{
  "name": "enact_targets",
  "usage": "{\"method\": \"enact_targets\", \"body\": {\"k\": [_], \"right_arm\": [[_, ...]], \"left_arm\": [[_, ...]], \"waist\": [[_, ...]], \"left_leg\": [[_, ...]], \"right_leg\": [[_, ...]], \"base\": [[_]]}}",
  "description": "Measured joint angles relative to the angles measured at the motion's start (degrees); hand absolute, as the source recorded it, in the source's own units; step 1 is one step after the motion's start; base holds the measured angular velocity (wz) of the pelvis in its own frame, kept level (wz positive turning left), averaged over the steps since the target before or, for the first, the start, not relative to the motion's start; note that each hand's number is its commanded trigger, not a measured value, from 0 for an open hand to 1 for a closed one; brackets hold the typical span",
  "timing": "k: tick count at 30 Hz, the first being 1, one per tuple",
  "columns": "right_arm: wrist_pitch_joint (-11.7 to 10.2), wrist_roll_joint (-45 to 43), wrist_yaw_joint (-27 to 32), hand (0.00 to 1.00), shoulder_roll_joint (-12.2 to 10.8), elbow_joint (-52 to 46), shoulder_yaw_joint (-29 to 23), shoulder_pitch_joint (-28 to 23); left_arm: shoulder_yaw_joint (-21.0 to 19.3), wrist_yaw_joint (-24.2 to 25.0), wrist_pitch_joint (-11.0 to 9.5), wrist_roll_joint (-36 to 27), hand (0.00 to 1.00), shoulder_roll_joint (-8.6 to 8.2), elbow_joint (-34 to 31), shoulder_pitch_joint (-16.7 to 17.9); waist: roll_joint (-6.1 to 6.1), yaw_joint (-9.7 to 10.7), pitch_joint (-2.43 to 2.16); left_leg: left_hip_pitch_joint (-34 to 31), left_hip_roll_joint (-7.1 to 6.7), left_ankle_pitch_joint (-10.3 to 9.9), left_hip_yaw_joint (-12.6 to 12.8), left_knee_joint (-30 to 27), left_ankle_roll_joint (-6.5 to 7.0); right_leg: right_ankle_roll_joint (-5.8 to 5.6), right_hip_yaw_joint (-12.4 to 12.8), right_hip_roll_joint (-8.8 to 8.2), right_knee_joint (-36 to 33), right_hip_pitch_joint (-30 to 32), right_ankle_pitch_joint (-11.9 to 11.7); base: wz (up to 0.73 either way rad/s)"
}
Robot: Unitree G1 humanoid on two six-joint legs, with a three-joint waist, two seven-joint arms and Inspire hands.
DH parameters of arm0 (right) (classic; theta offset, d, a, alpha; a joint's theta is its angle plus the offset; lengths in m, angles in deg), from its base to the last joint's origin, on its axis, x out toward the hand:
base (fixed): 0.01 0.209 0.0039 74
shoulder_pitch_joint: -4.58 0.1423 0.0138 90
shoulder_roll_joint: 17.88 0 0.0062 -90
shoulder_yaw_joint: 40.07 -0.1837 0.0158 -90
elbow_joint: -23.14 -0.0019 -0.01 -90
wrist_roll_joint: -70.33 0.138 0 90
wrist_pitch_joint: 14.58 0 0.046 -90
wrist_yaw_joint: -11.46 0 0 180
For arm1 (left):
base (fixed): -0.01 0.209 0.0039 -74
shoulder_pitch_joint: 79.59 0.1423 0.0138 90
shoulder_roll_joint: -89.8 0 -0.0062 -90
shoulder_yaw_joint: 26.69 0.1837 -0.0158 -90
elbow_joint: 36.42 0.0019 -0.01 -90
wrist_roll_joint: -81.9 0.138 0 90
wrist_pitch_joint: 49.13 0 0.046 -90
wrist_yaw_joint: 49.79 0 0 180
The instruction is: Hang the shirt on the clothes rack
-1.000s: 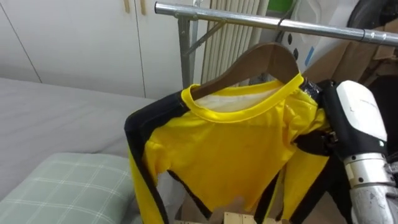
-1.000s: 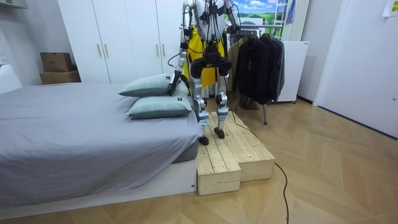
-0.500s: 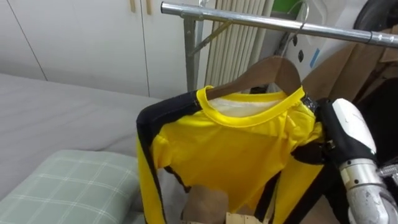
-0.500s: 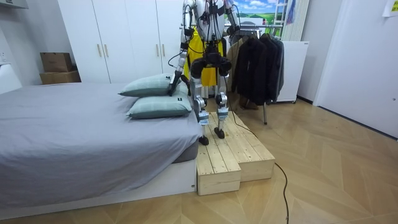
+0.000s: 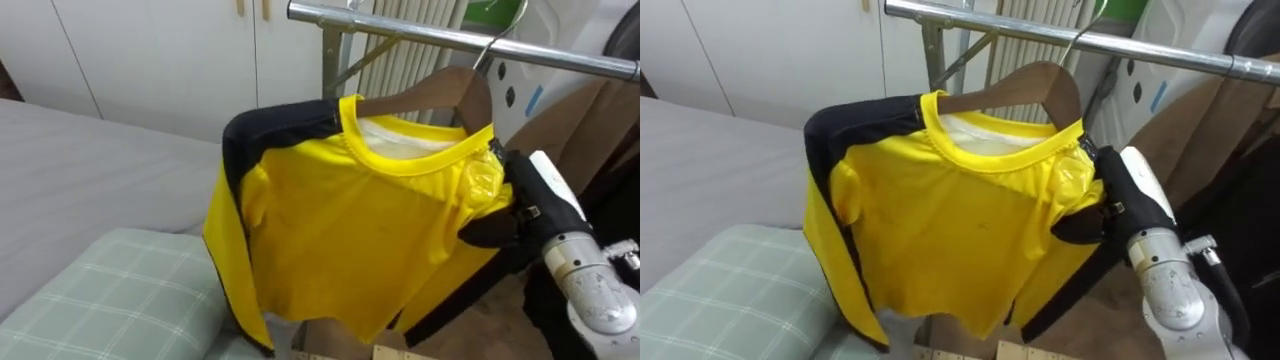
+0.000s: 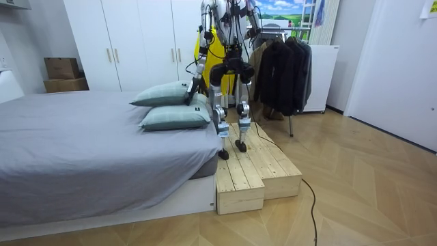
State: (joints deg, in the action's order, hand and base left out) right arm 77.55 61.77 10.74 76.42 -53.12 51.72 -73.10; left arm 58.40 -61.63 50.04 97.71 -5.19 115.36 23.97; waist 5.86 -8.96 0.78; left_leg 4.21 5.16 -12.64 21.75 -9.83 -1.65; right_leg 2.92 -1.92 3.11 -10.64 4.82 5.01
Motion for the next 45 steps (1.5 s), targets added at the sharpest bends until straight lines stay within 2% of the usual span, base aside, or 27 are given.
{"method": "enact_targets", "body": {"k": [8,10,12,14,21,32,38,45], "right_arm": [[0.1,7.9,-1.2,1.0,0.4,9.2,1.5,4.3],[0.1,8.4,-1.5,1.0,0.4,10.6,1.4,5.0],[0.1,8.2,-2.5,1.0,0.5,13.1,1.4,6.6],[0.1,8.0,-2.8,1.0,0.6,14.7,1.3,7.7],[0.1,7.8,-3.2,1.0,1.5,21.3,1.3,11.5],[-0.1,8.1,-6.5,1.0,4.7,25.6,1.2,12.2],[-1.3,8.2,-7.6,1.0,5.3,28.3,1.2,12.4],[-1.3,8.0,-8.2,1.0,5.9,29.0,1.2,12.4]], "left_arm": [[-0.7,-0.4,-0.4,0.0,0.0,-0.36,-0.2,0.1],[-1.6,-0.4,-0.6,0.1,0.0,-0.45,-0.1,0.5],[-3.4,-0.4,-0.9,0.1,0.0,-0.86,0.1,0.5],[-3.9,-0.3,-1.3,0.1,0.0,-0.9,0.2,0.5],[-4.4,-0.2,-2.2,0.1,0.0,-0.7,0.2,0.7],[-5.8,1.9,-3.6,0.1,0.0,-0.34,0.6,0.5],[-6.1,2.5,-4.5,0.2,0.0,0.1,0.7,0.4],[-6.1,2.5,-4.5,0.1,0.0,0.16,1.4,-0.1]], "waist": [[0.26,-1.0,-0.07],[0.44,-1.0,-0.06],[0.57,-1.0,-0.12],[0.64,-1.0,-0.12],[1.06,-1.2,-0.26],[1.54,-2.3,0.02],[1.63,-2.2,0.04],[1.49,-2.3,0.06]], "left_leg": [[0.6,0.01,0.0,-0.4,-0.4,0.01],[0.6,-0.14,0.0,-1.9,-0.5,0.01],[0.7,-0.57,0.0,-5.5,-0.5,0.01],[0.6,-0.8,0.0,-7.3,-0.4,0.02],[0.6,-0.71,0.0,-8.1,-0.4,0.02],[0.5,-0.76,0.0,-9.6,-0.4,0.02],[0.7,-0.78,0.0,-10.3,-0.6,0.02],[0.9,-0.75,0.0,-10.4,-0.6,0.0]], "right_leg": [[0.06,0.0,-0.01,0.0,-0.8,0.0],[0.08,-0.2,-0.02,0.0,-0.8,0.0],[0.15,-0.2,-0.02,-0.1,-0.7,0.1],[0.19,-0.6,-0.09,-0.1,-0.7,0.1],[0.3,-1.3,-0.1,-0.5,-1.1,0.1],[0.36,-1.5,-0.13,0.0,-1.4,0.3],[0.42,-2.2,-0.18,0.0,-1.8,0.3],[0.51,-2.3,-0.12,-0.1,-1.9,0.4]], "base": [[0.0],[0.0],[0.0],[0.07],[0.05],[0.02],[0.05],[0.0]]}}
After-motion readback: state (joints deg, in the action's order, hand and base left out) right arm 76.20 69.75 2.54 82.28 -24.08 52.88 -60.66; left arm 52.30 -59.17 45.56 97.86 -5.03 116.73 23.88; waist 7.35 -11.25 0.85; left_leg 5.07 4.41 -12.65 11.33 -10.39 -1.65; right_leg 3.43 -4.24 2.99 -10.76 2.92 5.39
